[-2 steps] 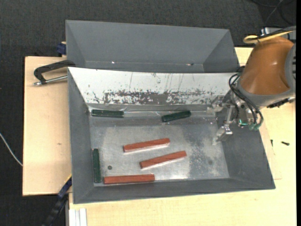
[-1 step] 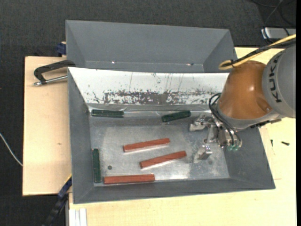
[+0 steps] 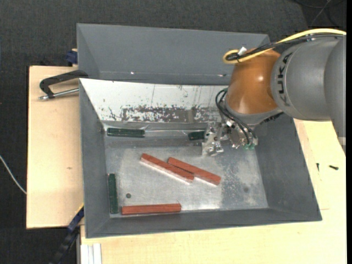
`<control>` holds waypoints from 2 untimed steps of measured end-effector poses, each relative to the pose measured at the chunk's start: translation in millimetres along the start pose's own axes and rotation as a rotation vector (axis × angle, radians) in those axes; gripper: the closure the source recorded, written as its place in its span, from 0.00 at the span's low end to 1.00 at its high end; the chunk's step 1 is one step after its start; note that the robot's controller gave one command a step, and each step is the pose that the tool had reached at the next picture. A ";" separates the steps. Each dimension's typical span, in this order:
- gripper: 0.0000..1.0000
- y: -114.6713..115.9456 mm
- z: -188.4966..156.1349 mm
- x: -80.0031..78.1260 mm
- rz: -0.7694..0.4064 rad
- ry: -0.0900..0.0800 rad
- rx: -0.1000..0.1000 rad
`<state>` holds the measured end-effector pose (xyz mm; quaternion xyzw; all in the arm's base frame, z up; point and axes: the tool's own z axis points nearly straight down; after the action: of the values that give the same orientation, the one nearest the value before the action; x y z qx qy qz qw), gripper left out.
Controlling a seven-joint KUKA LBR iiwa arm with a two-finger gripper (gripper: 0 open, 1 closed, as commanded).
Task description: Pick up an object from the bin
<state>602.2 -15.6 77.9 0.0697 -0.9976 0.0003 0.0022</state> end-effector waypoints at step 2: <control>0.00 1.6 1.7 2.3 -0.001 0.007 -0.003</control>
Offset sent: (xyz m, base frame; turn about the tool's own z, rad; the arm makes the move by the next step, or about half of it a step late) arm 0.0000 0.0000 0.0000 0.0000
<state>599.7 -14.4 76.2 0.0702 -0.9975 -0.0008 0.0056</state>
